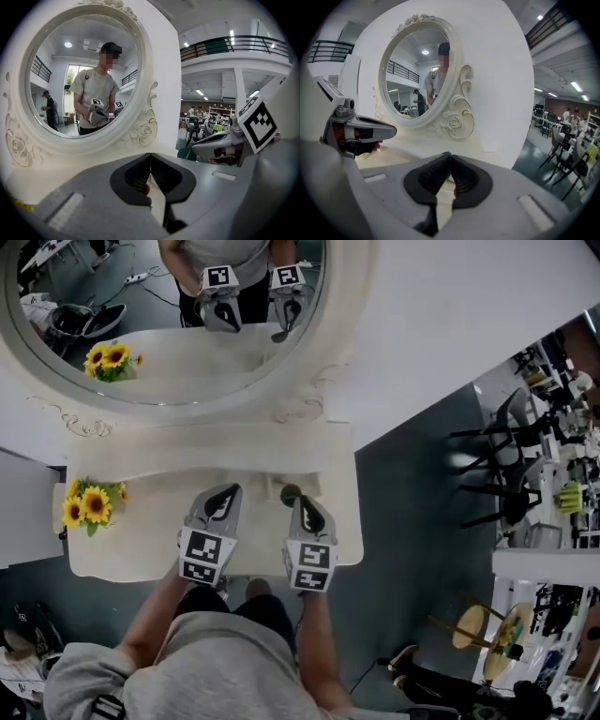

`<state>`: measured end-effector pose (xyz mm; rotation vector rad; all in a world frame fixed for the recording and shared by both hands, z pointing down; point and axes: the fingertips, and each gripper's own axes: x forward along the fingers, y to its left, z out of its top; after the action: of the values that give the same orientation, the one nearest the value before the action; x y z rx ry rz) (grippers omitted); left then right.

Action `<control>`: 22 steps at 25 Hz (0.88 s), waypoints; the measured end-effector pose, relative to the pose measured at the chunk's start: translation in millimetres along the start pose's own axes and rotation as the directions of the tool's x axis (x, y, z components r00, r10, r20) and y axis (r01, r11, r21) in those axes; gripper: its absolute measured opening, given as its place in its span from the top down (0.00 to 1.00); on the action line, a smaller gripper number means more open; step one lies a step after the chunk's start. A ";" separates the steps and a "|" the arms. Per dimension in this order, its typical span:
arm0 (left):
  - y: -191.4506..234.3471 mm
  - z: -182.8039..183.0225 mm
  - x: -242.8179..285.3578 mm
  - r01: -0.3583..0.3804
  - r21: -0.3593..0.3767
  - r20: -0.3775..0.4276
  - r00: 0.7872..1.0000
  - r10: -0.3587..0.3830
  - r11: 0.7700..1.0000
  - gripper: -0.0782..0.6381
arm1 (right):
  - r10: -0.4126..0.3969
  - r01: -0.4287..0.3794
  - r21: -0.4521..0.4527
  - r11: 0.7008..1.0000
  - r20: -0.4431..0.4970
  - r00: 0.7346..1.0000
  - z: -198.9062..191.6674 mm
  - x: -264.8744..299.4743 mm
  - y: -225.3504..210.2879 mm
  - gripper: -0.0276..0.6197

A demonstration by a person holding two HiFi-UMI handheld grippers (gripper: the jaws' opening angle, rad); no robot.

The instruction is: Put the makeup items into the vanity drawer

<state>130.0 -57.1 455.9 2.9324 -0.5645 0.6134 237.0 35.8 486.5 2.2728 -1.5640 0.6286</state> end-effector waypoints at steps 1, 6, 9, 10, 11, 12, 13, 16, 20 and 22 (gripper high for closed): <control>-0.7 -1.4 4.0 0.003 0.000 -0.005 1.000 -0.003 1.000 0.88 | -0.001 0.001 0.003 1.000 -0.006 1.000 -2.2 3.1 -2.7 0.93; -7.7 -10.6 22.8 0.009 -0.002 -0.046 0.999 -0.009 1.000 0.88 | 0.008 -0.007 0.025 1.000 -0.037 0.999 -15.3 16.6 -18.0 0.93; -12.3 -18.8 33.5 0.010 -0.005 -0.076 0.997 -0.010 1.000 0.88 | 0.018 -0.015 0.037 0.999 -0.064 0.998 -27.5 26.3 -26.9 0.93; -13.4 -21.4 37.3 0.011 -0.005 -0.084 0.996 -0.011 1.000 0.88 | 0.022 -0.019 0.042 0.999 -0.070 0.997 -30.5 30.0 -29.0 0.93; -14.1 -24.0 41.0 0.012 -0.005 -0.091 0.996 -0.012 1.000 0.88 | 0.027 -0.024 0.048 0.999 -0.076 0.997 -32.6 33.7 -30.6 0.93; -14.6 -26.4 44.6 0.012 -0.006 -0.097 0.995 -0.013 1.000 0.88 | 0.032 -0.028 0.054 0.998 -0.079 0.996 -33.5 37.2 -32.0 0.93; -15.2 -28.9 47.9 0.012 -0.008 -0.105 0.994 -0.012 1.000 0.88 | 0.036 -0.031 0.058 0.998 -0.082 0.996 -34.5 40.3 -33.8 0.93; -18.7 -37.3 56.5 0.009 -0.015 -0.131 0.991 -0.011 1.000 0.88 | 0.044 -0.036 0.075 0.997 -0.113 0.993 -47.2 47.3 -40.6 0.93; -21.8 -48.1 66.4 0.009 -0.018 -0.151 0.988 -0.011 1.000 0.88 | 0.045 -0.036 0.061 0.997 -0.144 0.989 -62.3 56.9 -49.2 0.92; -22.5 -52.9 69.4 0.007 -0.017 -0.162 0.987 -0.010 1.000 0.88 | 0.045 -0.037 0.059 0.998 -0.154 0.987 -66.2 60.6 -51.4 0.92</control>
<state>177.9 -51.0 532.0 2.8334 -0.5361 0.8333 291.8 38.0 574.2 2.1772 -1.5398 0.8492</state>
